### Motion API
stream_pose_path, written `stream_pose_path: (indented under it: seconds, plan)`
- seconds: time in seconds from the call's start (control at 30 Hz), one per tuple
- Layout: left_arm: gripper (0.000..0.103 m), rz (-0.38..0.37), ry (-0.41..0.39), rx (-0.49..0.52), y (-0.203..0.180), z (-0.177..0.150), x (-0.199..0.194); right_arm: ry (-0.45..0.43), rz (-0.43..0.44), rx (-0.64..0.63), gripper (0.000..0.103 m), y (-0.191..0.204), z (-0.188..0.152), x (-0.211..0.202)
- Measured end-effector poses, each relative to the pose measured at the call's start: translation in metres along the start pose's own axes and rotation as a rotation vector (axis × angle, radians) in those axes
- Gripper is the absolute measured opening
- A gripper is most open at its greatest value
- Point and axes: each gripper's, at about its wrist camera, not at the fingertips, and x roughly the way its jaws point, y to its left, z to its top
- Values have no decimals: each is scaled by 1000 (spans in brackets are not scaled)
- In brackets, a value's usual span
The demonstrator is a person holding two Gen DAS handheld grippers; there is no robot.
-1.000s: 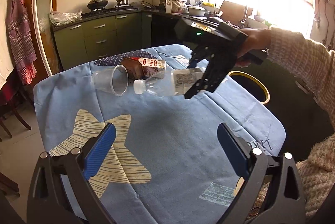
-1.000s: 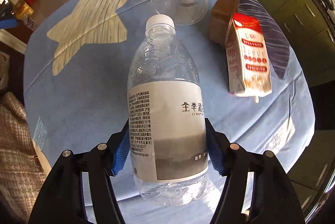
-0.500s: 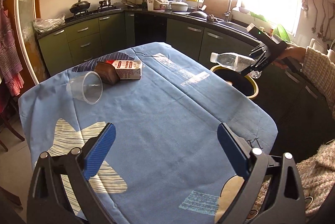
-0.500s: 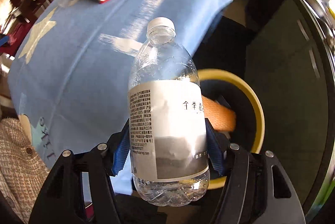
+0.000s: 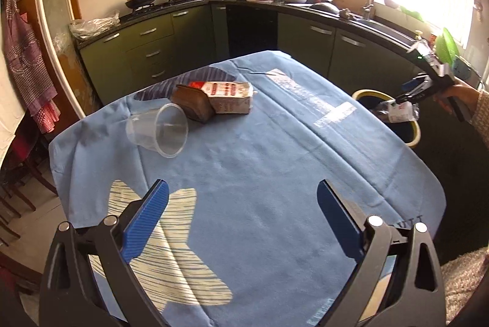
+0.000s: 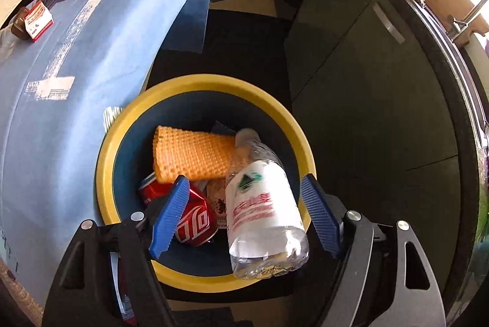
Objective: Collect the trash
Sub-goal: 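Carry the water bottle over the bin and release it, then grasp the clear plastic cup rim with the left gripper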
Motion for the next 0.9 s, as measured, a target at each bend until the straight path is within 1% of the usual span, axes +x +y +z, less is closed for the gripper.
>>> stream_pose_path:
  seconds: [0.07,0.1,0.13,0.2,0.27,0.3,0.33,0.37,0.47,0.6,0.7,0.83,0.9]
  plan:
    - [93,43,7,-29,16,10,11,-20,-5,0,75,3,0,-9]
    - [93,82,12,-42,24,16,18,-24,5,-4,75,7,2,-15]
    - [92,116,15,-52,30,22,25,-27,20,-14,75,20,9,-12]
    - [88,170,17,-51,40,32,37,-34,48,-40,75,29,8,-15]
    - [82,247,13,-39,47,42,48,-36,59,-66,75,41,6,-17]
    - [79,268,16,-35,52,46,54,-36,64,-76,75,46,4,-19]
    - [72,290,27,-32,56,49,62,-35,68,-84,75,50,3,-21]
    - [65,304,41,-35,59,51,68,-34,75,-90,75,54,2,-24]
    - [64,342,80,-32,69,54,87,-43,117,-93,76,62,0,-29]
    - [63,383,113,-3,74,53,103,-62,145,-92,78,69,-1,-34]
    - [59,407,128,19,76,52,112,-61,154,-93,79,71,-1,-33]
    - [59,433,158,41,76,49,125,-62,173,-89,79,73,-3,-31]
    - [56,455,161,64,73,48,130,-63,177,-90,79,74,-4,-31]
